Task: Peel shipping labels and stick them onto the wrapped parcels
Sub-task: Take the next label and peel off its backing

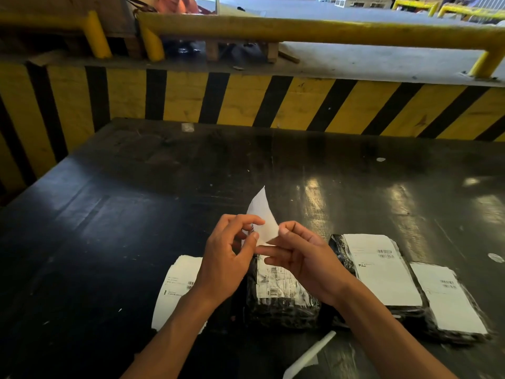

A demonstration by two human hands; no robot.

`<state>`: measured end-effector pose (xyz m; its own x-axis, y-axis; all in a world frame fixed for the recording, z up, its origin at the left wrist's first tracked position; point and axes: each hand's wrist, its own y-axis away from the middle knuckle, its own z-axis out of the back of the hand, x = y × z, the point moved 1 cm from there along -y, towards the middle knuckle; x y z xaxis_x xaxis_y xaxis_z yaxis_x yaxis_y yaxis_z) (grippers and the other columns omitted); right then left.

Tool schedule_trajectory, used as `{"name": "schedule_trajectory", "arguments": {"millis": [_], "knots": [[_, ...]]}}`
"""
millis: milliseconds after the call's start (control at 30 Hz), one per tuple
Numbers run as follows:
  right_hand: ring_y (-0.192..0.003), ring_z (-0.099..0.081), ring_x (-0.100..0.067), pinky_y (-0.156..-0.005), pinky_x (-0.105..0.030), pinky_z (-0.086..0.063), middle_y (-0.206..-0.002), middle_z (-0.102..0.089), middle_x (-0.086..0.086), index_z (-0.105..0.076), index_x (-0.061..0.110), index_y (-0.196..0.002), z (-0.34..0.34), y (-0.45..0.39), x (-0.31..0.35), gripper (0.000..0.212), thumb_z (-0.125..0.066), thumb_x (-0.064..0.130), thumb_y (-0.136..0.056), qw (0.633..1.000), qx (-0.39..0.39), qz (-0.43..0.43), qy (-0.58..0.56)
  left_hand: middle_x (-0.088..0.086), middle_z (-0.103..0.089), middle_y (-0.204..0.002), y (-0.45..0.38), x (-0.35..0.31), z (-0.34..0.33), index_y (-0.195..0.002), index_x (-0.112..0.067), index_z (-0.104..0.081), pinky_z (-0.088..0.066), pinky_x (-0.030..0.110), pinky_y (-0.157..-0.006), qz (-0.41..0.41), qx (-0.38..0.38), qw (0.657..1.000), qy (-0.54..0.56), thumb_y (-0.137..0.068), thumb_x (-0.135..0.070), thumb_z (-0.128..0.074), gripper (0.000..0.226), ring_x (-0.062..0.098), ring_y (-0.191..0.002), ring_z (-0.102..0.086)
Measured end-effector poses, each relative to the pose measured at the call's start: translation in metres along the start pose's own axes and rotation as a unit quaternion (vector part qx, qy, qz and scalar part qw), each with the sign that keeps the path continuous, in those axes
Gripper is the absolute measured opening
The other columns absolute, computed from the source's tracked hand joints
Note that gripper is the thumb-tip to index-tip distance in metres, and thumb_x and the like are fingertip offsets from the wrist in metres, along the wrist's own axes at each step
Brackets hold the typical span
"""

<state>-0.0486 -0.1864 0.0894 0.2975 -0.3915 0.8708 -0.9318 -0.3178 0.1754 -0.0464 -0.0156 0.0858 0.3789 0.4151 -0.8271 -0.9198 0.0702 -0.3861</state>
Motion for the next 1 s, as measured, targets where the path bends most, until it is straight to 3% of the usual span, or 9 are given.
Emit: {"name": "schedule_trajectory", "arguments": {"millis": [167,367,600,700,833,1000], "knots": [[-0.103,-0.07,-0.034,-0.086,-0.04,-0.051,-0.09,-0.07,-0.009,-0.062,0.014,-0.092,0.002,0.0,0.001,0.008,-0.057,0.019,-0.095,1.0,0.021,-0.007,0.002,-0.007,-0.058,-0.101,0.0,-0.005,-0.003,-0.101,-0.04,-0.062,-0.051,0.008,-0.071,-0.017,-0.007,1.0,-0.016,-0.093,-0.009,-0.063,0.033,0.002,-0.093,-0.059],[-0.099,-0.071,-0.027,-0.083,-0.035,-0.053,-0.097,-0.073,-0.006,-0.057,0.01,-0.098,0.005,-0.001,0.002,0.013,-0.058,0.022,-0.092,0.999,0.031,0.014,0.025,-0.007,-0.059,-0.098,-0.003,-0.006,-0.007,-0.102,-0.027,-0.066,-0.051,0.007,-0.068,-0.014,-0.002,1.0,-0.019,-0.092,-0.01,-0.065,0.021,0.003,-0.09,-0.061],[-0.107,-0.061,-0.026,-0.085,-0.037,-0.046,-0.108,-0.066,-0.015,-0.06,0.012,-0.098,0.006,-0.002,-0.002,0.022,-0.066,0.031,-0.088,0.998,0.024,0.028,0.047,-0.011,-0.061,-0.097,-0.004,-0.01,-0.013,-0.102,-0.027,-0.065,-0.055,0.014,-0.069,-0.012,0.011,1.0,-0.007,-0.091,-0.016,-0.067,0.015,0.006,-0.087,-0.064],[-0.106,-0.059,-0.021,-0.085,-0.037,-0.042,-0.104,-0.066,-0.01,-0.065,0.017,-0.092,0.005,-0.002,-0.002,0.017,-0.069,0.033,-0.087,0.997,0.017,0.038,0.057,-0.009,-0.063,-0.096,-0.003,-0.011,-0.014,-0.103,-0.023,-0.066,-0.055,0.015,-0.068,-0.011,0.011,1.0,0.002,-0.091,-0.015,-0.068,0.014,0.008,-0.085,-0.065],[-0.091,-0.062,-0.009,-0.083,-0.035,-0.042,-0.09,-0.067,0.002,-0.067,0.019,-0.089,0.005,0.0,0.0,0.01,-0.062,0.028,-0.091,0.995,-0.002,0.066,0.079,-0.007,-0.07,-0.098,0.0,-0.012,-0.015,-0.106,-0.02,-0.065,-0.059,0.021,-0.074,0.01,0.019,0.999,0.038,-0.092,-0.017,-0.066,0.014,0.009,-0.088,-0.069],[-0.091,-0.06,-0.009,-0.086,-0.038,-0.041,-0.09,-0.066,0.005,-0.066,0.019,-0.092,0.005,0.002,0.003,0.014,-0.061,0.032,-0.091,0.986,-0.015,0.095,0.138,-0.009,-0.072,-0.097,0.002,-0.018,-0.016,-0.106,-0.02,-0.063,-0.058,0.02,-0.078,0.013,0.027,0.998,0.058,-0.093,-0.026,-0.062,0.014,0.007,-0.091,-0.07]]}}
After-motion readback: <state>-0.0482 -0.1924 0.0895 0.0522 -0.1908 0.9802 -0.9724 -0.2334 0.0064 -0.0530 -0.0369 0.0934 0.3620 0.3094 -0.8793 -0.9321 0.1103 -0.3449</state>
